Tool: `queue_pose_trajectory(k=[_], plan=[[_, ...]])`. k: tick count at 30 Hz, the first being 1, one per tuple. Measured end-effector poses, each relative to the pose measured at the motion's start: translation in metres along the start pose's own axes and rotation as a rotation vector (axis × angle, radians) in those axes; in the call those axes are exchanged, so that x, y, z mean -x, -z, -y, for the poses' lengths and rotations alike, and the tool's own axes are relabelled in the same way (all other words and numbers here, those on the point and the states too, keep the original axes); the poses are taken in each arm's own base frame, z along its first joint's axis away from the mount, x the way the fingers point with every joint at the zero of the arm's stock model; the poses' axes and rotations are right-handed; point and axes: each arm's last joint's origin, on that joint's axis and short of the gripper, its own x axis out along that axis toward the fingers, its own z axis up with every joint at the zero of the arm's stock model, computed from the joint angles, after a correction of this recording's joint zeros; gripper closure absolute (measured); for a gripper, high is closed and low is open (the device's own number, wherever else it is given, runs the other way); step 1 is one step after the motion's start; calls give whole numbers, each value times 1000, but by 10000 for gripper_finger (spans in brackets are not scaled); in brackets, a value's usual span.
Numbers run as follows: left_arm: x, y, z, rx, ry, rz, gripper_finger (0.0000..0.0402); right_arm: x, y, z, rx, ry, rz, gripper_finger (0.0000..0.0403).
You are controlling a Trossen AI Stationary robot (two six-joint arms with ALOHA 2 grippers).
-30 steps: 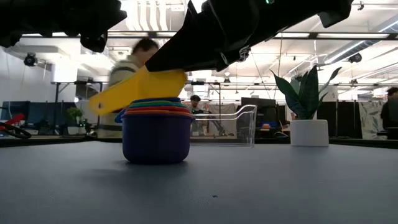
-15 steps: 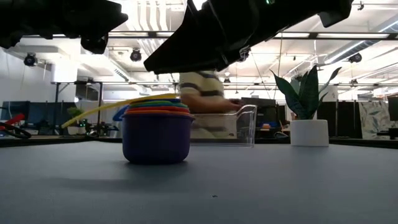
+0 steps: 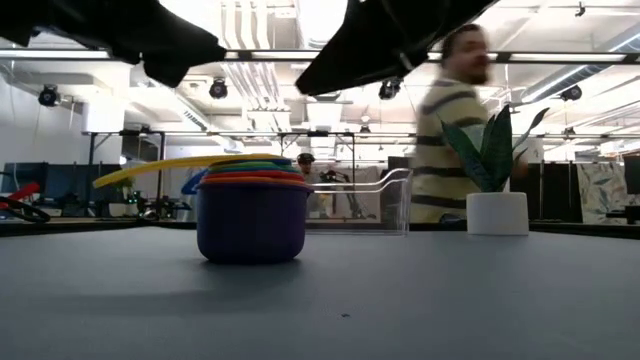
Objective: Nest measuring cups in basket
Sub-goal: Stack the yellow measuring cup on top of the blue measuring cup
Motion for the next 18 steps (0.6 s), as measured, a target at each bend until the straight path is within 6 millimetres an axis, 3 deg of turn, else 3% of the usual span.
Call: queue_pose_trajectory(k=[9,18], plan=[[-27,-20,43,-87,-2,-121,326,32,6,-4,31,65,28,313],[-45,-43,85,-166,33,-204,343,46,4,0,-18,67,48,321]])
